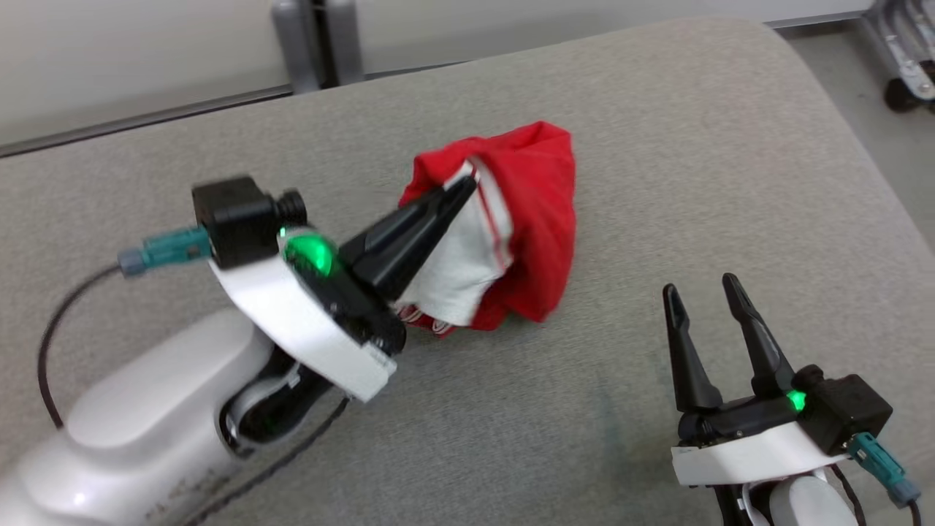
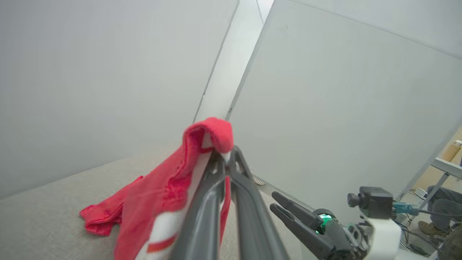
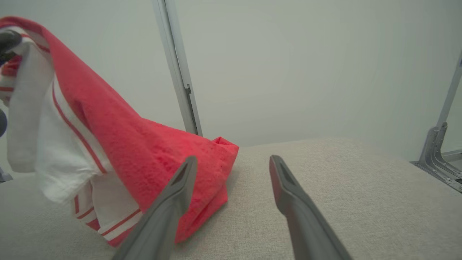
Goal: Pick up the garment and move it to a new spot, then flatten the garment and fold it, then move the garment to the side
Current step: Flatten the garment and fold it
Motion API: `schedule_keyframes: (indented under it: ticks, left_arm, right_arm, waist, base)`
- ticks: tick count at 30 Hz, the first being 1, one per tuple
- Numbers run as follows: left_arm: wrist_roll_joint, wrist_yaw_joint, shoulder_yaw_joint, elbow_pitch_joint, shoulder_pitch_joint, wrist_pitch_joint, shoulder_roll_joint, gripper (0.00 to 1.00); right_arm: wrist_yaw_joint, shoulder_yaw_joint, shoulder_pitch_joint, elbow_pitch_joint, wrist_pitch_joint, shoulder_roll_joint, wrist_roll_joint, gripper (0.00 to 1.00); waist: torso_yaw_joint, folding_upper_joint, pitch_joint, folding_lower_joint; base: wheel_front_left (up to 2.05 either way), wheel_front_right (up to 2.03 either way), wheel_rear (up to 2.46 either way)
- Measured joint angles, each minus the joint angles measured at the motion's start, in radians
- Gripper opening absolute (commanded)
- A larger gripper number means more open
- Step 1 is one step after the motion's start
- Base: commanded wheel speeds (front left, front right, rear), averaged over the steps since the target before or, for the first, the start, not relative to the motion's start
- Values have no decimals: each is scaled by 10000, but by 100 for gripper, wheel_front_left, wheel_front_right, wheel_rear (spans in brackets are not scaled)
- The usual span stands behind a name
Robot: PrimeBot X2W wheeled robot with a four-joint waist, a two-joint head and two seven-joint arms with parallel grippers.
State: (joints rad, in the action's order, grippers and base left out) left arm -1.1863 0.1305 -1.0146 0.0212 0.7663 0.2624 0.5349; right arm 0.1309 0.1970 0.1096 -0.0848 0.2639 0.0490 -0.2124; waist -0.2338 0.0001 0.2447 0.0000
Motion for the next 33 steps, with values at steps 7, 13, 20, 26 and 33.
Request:
schedule_keyframes:
  ticks: [7, 13, 20, 26, 33]
  left_arm:
    - [-1241, 0, 19, 211, 2667, -640, -539, 0]
    - [-1001, 0, 581, -1120, 5311, -755, -1626, 0]
    - [328, 2, 874, -3179, 7127, -144, -1916, 0]
    - [-453, 0, 957, -3747, 4884, -59, -581, 0]
    - [-1985, -295, 2151, -3223, 429, -21, 991, 0]
  right_arm:
    - [-2, -268, 28, -25, 0, 15, -608, 100]
    - [-2, -602, 91, 343, -2, 6, -911, 100]
    - [-2, -2431, -30, 554, -2, 2, -698, 100]
    - [-2, -3417, -25, 681, -2, 10, -631, 100]
    - [-2, -3327, -128, 765, -2, 4, -301, 100]
  waist:
    - [-917, 0, -344, 0]
    - [-1551, -1, -452, 0]
    - [-1276, 0, -870, 0]
    - [-699, 0, -1012, 0]
    - [-23, 0, -865, 0]
  base:
    - [0, 0, 0]
    - [0, 0, 0]
    - [0, 0, 0]
    - [0, 0, 0]
    - [0, 0, 0]
